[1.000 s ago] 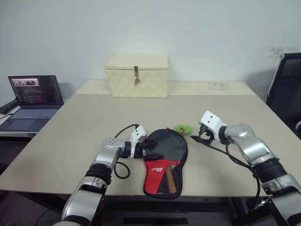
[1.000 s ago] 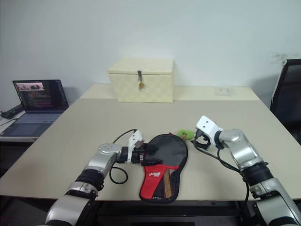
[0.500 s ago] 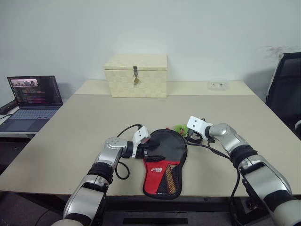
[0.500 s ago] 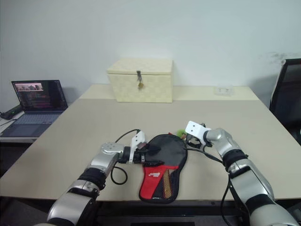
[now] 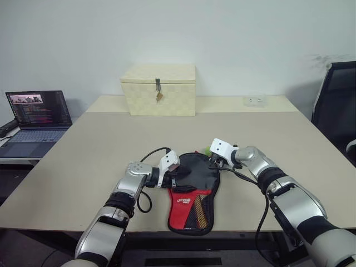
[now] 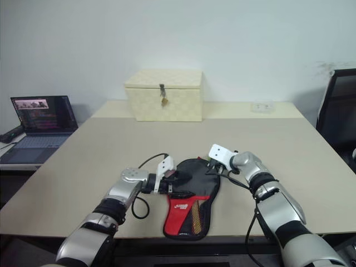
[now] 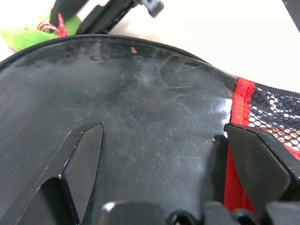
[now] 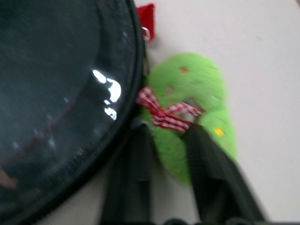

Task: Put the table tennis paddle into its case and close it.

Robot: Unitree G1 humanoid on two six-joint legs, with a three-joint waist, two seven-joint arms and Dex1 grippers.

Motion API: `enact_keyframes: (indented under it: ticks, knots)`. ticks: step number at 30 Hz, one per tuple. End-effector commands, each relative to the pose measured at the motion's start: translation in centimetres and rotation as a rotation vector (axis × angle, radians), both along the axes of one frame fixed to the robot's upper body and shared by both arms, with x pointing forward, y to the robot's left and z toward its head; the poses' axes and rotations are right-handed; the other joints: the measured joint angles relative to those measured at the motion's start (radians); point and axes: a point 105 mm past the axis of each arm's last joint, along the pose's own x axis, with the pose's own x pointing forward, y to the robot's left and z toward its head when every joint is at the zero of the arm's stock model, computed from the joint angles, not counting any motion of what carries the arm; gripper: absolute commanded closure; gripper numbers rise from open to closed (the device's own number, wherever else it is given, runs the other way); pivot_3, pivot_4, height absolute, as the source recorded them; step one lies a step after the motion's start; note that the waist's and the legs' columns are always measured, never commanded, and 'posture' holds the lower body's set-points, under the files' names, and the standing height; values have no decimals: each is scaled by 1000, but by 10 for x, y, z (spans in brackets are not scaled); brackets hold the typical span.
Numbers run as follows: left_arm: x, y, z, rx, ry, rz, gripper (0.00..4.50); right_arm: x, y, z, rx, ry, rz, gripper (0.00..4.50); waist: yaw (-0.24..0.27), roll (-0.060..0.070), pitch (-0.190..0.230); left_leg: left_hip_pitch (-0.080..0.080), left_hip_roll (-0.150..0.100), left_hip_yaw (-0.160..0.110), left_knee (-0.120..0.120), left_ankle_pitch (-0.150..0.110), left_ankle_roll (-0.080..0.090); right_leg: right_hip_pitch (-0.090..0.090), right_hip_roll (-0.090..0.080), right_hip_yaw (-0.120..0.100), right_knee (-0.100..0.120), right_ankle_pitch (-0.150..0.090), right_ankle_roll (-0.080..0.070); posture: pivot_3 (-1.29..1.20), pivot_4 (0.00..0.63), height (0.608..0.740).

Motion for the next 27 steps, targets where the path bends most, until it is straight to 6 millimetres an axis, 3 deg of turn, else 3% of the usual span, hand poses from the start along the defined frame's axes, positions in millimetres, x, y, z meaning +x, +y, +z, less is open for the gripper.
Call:
enact_keyframes:
  ticks: [1, 5, 9, 12, 15, 17, 20, 27]
  knots:
    - [-5, -2, -8, 28, 7, -23, 0, 5, -4, 12, 6, -25, -27, 4463, 1, 0, 0, 0, 0, 0, 0, 0, 0, 0, 0, 0, 0, 0, 0, 0, 150, 740]
    - [-6, -4, -13, 36, 17, -26, 0, 6, -22, 15, -22, -45, -44, 4463, 3, 0, 0, 0, 0, 0, 0, 0, 0, 0, 0, 0, 0, 0, 0, 0, 150, 740]
    - [-6, -8, -18, 40, 25, -27, 0, -3, -57, 18, -89, -43, -10, 4463, 16, 0, 0, -1, -1, -1, 0, 0, 0, 0, -1, -1, -1, 0, 0, 0, 150, 740]
    - [-5, -11, -21, 38, 35, -20, 0, -25, -87, 18, -131, -11, 23, 4463, 24, 0, 0, -2, -2, -1, 0, 0, 0, 1, -2, -1, -2, -1, 2, 0, 150, 740]
    - [-5, -14, -23, 36, 41, -19, 0, -56, -97, 16, -142, 41, 59, 4463, 29, 1, 0, -2, -3, -1, 0, 0, 1, 1, -3, -1, -2, -2, 3, 0, 150, 740]
    - [-4, -15, -24, 35, 43, -18, 0, -77, -98, 14, -148, 79, 81, 4463, 30, 2, -1, -1, -3, -1, 0, -1, 1, 2, -3, -2, -2, -3, 5, 0, 150, 740]
    - [-2, -20, -25, 29, 48, -13, 0, -127, -87, 10, -140, 179, 169, 4463, 36, 2, -1, -1, -4, -3, 2, 0, 1, 3, -3, -3, -2, -4, 8, 0, 150, 740]
    - [3, -30, -23, 17, 41, 1, 0, -203, -57, 8, -122, 335, 325, 4463, 36, 2, -1, -1, -4, -3, 3, -1, 1, 5, -5, -4, -4, -6, 11, 0, 150, 740]
